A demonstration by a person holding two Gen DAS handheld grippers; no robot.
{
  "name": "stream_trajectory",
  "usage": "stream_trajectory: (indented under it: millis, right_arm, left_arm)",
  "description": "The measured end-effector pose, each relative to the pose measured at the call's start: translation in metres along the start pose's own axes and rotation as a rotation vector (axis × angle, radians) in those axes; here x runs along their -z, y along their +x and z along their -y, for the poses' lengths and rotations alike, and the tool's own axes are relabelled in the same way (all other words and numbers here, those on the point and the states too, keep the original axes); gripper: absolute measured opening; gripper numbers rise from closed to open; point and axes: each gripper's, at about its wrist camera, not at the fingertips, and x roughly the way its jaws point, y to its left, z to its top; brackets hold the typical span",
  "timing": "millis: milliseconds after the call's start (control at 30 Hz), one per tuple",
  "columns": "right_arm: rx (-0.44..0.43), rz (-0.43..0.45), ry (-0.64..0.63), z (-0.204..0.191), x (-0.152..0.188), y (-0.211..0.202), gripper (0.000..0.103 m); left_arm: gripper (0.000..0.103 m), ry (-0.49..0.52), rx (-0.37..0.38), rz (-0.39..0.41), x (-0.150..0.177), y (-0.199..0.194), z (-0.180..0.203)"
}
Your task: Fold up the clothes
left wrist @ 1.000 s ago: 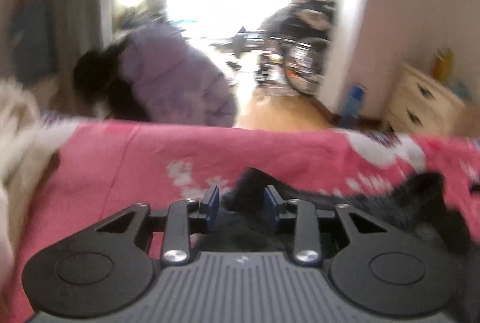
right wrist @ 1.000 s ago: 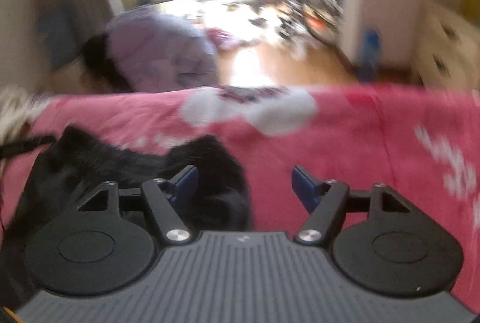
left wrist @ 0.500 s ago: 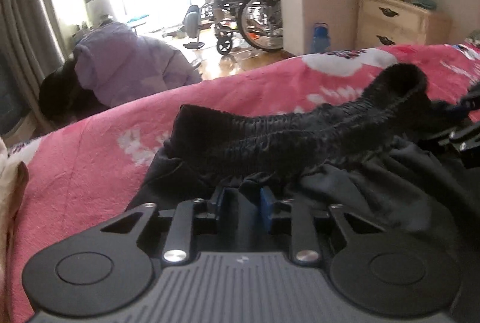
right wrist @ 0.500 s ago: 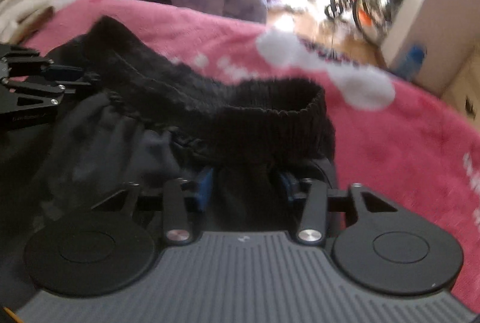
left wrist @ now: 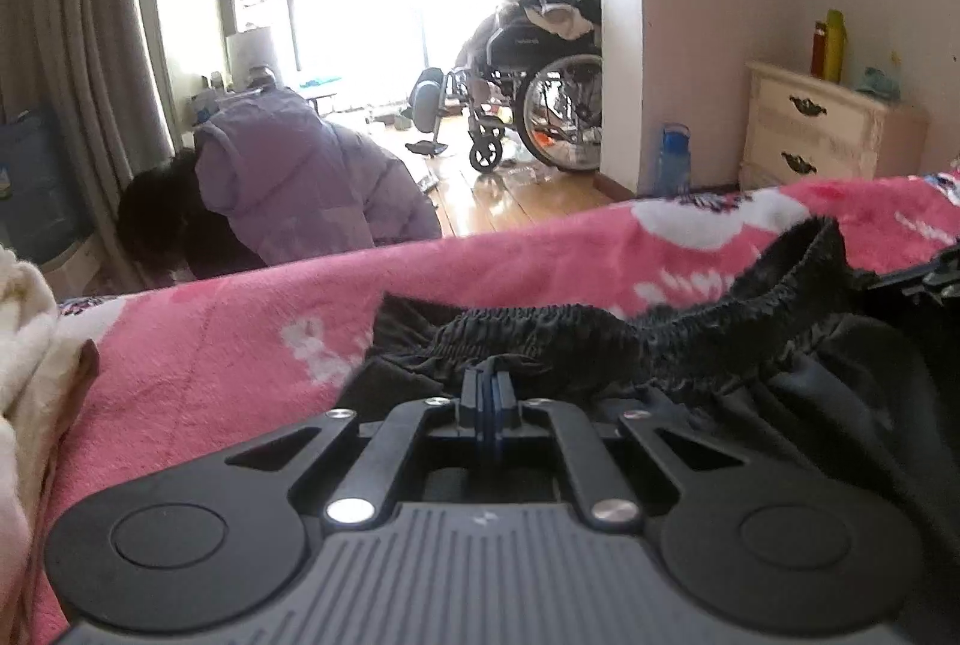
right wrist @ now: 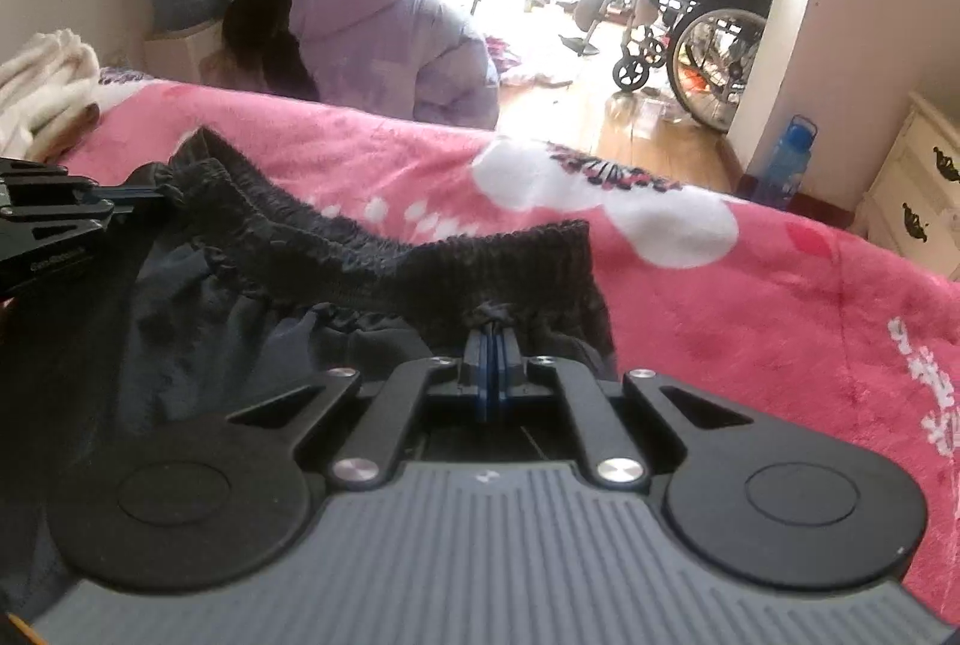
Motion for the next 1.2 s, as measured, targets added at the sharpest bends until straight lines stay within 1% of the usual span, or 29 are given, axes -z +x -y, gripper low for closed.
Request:
stream_trajectory:
  millis: [200,333,400,533,600,700,733,767,800,867,900,933,967,1067,1100,1133,1200]
  right_arm:
    - [0.023,0.031,0.001,0.001,-0.011,0.003,0.001]
    - [0.033,0.029,0.003,0.003,-0.016,0.011,0.001]
    - [0.044,0.021,0.003,0.004,-0.016,0.020,0.000]
    - [0.068,-0.006,0.005,0.005,-0.013,0.040,0.000]
    - [0.084,-0.028,-0.001,0.004,-0.008,0.052,0.000]
    - [0.108,-0.050,-0.026,-0.002,0.000,0.065,0.001]
    - [0.107,-0.054,-0.031,-0.003,0.001,0.067,0.004]
    - [0.105,-0.059,-0.037,-0.004,0.002,0.069,0.004]
    - [0.099,-0.058,-0.040,-0.004,0.002,0.067,0.004]
    - [0.081,-0.054,-0.033,-0.001,0.000,0.061,0.008]
    - [0.069,-0.051,-0.023,0.002,0.000,0.057,0.010]
    - [0.057,-0.042,-0.007,0.006,0.000,0.050,0.015]
    - [0.044,-0.032,0.011,0.010,0.000,0.043,0.018]
    - [-0.004,0.022,0.054,0.019,0.001,0.021,0.018]
    - [-0.012,0.040,0.064,0.020,0.000,0.017,0.018]
    - [-0.007,0.043,0.063,0.021,-0.002,0.019,0.018]
    - [0.014,0.041,0.067,0.022,-0.008,0.029,0.018]
  left_arm:
    - [0.004,-0.022,-0.009,0.017,-0.014,0.004,-0.003]
    - [0.004,-0.034,-0.019,0.018,-0.019,0.013,-0.005]
    - [0.004,-0.028,-0.027,0.002,-0.019,0.021,-0.003]
    - [0.004,-0.012,-0.047,-0.062,-0.011,0.045,-0.001]
    - [0.005,0.017,-0.061,-0.068,-0.005,0.053,0.004]
    - [0.009,0.082,-0.087,-0.043,0.001,0.056,0.015]
    - [0.011,0.093,-0.090,-0.041,0.002,0.056,0.016]
    - [0.015,0.095,-0.087,-0.039,0.002,0.055,0.016]
    - [0.018,0.082,-0.068,-0.042,0.001,0.052,0.013]
    - [0.031,0.055,-0.031,-0.044,-0.001,0.044,0.005]
    - [0.033,0.041,-0.014,-0.043,-0.003,0.039,0.000]
    - [0.034,0.043,0.002,-0.030,-0.003,0.033,-0.002]
    - [0.034,0.045,0.017,-0.018,-0.004,0.027,-0.005]
    - [0.034,0.054,0.050,0.011,-0.007,0.016,-0.008]
    - [0.034,0.061,0.051,0.017,-0.008,0.018,-0.008]
    - [0.034,0.065,0.026,0.014,-0.009,0.023,-0.006]
    - [0.034,0.065,-0.036,-0.035,-0.011,0.041,-0.004]
